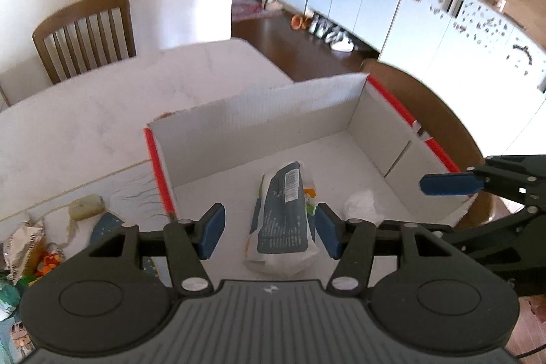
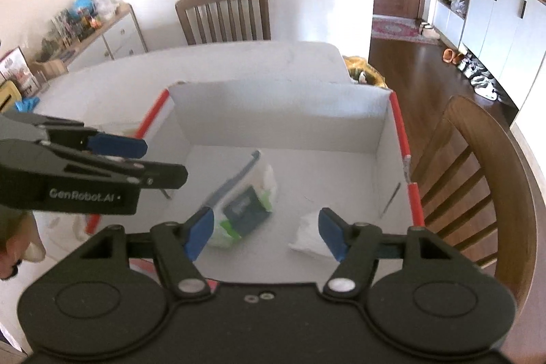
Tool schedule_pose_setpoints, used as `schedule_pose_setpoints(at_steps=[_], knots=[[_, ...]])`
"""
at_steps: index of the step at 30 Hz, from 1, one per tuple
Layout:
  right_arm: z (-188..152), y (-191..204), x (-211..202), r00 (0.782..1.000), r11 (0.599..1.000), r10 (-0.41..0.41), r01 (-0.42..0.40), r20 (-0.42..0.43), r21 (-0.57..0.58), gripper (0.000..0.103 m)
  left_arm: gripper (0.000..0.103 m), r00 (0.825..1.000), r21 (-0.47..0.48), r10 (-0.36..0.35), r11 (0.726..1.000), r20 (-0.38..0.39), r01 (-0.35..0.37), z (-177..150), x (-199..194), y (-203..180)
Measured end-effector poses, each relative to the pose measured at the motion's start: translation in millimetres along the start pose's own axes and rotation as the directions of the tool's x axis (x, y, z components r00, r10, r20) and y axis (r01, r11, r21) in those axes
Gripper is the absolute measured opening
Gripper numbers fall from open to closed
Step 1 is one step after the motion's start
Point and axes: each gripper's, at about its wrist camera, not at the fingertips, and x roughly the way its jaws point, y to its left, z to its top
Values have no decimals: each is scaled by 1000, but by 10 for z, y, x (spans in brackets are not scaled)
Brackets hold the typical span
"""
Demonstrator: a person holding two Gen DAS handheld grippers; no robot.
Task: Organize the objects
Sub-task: 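Open both tools to release the items and lift out of the box, then grasp the green plush with the left tool while the right tool grasps the brown hair tie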
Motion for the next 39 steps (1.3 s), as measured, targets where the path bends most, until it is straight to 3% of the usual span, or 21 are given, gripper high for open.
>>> schedule_pose_setpoints(at_steps=[15, 24, 35, 39], knots=[[15, 698, -253, 995, 997, 56, -60, 79, 51, 76, 58, 989, -38, 14, 999, 147, -8, -376, -846, 440], [-6, 1165, -229, 992, 992, 100, -106, 82, 64, 83, 79, 981, -71, 42, 997, 190, -29, -671, -1187, 831], [-42, 1774, -198, 984, 989, 143, -147, 107, 27, 97, 89, 971, -136, 61, 990, 233, -30, -1008, -1523, 1362], [-47, 1944, -176, 983, 989, 144, -148, 117, 22, 98, 102, 967, -164, 78, 986, 244, -38, -1110, -1602, 1546]])
